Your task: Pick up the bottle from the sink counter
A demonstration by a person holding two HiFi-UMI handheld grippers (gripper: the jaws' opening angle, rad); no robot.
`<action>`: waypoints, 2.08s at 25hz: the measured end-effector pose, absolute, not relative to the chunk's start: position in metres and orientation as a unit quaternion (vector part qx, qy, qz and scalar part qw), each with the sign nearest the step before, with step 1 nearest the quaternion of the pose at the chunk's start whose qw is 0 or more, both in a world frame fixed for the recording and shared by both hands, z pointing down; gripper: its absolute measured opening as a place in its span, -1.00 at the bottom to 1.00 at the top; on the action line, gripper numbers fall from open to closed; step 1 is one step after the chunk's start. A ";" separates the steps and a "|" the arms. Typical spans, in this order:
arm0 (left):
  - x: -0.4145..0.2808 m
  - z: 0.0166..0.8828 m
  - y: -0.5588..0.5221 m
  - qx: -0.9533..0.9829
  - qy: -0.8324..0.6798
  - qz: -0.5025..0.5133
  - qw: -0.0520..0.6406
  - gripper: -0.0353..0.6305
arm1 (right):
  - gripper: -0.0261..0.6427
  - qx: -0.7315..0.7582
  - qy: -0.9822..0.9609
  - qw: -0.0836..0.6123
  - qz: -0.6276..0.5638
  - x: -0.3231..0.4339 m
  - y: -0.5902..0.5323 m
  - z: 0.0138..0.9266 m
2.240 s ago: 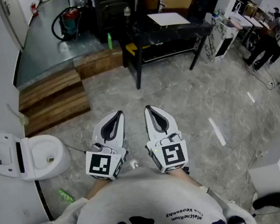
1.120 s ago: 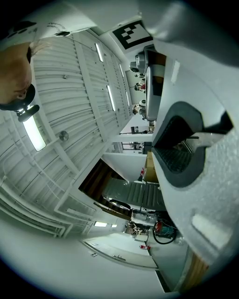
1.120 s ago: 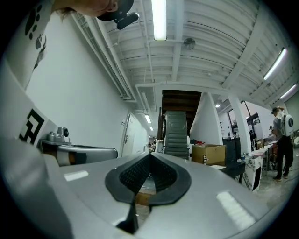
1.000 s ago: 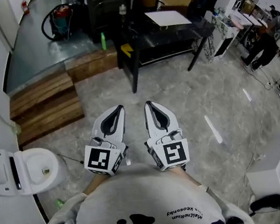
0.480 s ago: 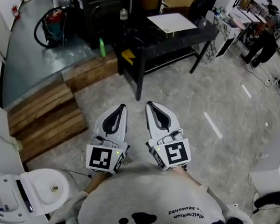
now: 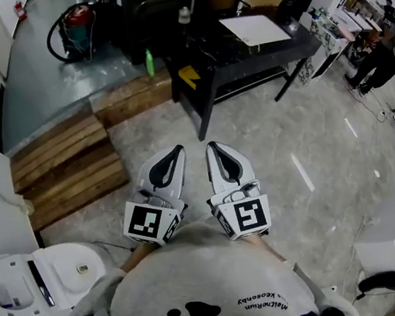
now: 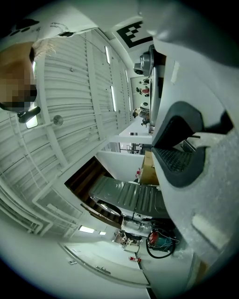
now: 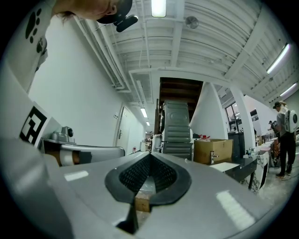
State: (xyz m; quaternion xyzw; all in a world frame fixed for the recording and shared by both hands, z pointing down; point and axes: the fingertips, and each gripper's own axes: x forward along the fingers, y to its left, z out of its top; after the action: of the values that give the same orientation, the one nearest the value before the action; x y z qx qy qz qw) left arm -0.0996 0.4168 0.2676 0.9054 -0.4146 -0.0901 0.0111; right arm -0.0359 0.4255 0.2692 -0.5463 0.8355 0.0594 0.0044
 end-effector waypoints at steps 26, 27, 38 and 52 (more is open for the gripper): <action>-0.126 0.288 0.288 0.875 -0.475 -0.089 0.036 -0.90 | -0.92 -0.462 0.885 -0.001 0.054 -0.067 0.280 0.279; -0.121 0.288 0.278 0.874 -0.476 -0.088 0.037 -0.90 | -0.92 -0.461 0.886 0.000 0.054 -0.062 0.269 0.278; -0.067 0.282 0.162 0.862 -0.500 -0.079 0.039 -0.90 | -0.92 -0.448 0.893 0.010 0.043 0.000 0.144 0.273; -0.049 0.285 0.077 0.824 -0.561 -0.066 0.028 -0.90 | -0.92 -0.409 0.911 0.037 0.029 0.035 0.039 0.278</action>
State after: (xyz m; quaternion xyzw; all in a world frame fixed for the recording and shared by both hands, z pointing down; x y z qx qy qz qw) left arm -0.0488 0.0771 0.2849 0.8244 -0.5614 -0.0663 0.0279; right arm 0.0347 0.0395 0.2784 -0.4090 0.9113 0.0293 0.0370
